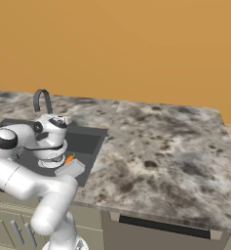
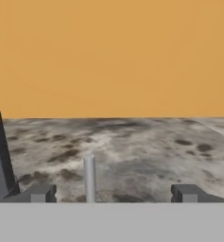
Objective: Pick the tupperware and colander and place them in the sink. Then turn on the water.
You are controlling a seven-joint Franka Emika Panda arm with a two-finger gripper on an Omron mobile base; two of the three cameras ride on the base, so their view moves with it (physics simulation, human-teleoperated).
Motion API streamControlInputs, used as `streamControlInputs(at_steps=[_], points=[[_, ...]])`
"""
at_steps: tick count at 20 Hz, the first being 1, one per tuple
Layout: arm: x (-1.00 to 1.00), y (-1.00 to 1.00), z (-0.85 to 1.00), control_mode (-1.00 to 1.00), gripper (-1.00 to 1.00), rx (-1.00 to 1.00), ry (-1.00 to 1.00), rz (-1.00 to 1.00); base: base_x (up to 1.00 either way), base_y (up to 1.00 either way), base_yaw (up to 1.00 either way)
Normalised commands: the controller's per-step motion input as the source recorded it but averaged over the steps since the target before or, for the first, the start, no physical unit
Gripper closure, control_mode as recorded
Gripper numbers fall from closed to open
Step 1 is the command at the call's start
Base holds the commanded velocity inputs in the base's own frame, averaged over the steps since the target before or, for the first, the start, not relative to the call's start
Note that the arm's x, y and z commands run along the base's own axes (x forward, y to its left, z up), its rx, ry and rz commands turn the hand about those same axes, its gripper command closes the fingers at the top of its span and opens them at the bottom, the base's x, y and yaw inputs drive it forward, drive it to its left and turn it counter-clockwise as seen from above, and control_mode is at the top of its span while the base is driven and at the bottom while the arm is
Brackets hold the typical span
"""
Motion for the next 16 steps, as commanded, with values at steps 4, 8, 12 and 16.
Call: streamControlInputs(at_steps=[4, 8, 12, 16], points=[[0.11, 0.00, 0.00, -1.00, -1.00, 0.00, 0.00, 0.00, 0.00, 0.00, 0.00], [0.13, 0.00, 0.00, -1.00, -1.00, 0.00, 0.00, 0.00, 0.00, 0.00, 0.00], [0.09, 0.01, 0.00, -1.00, -1.00, 0.00, 0.00, 0.00, 0.00, 0.00, 0.00], [0.01, 0.06, 0.00, -1.00, -1.00, 0.00, 0.00, 0.00, 0.00, 0.00, 0.00]])
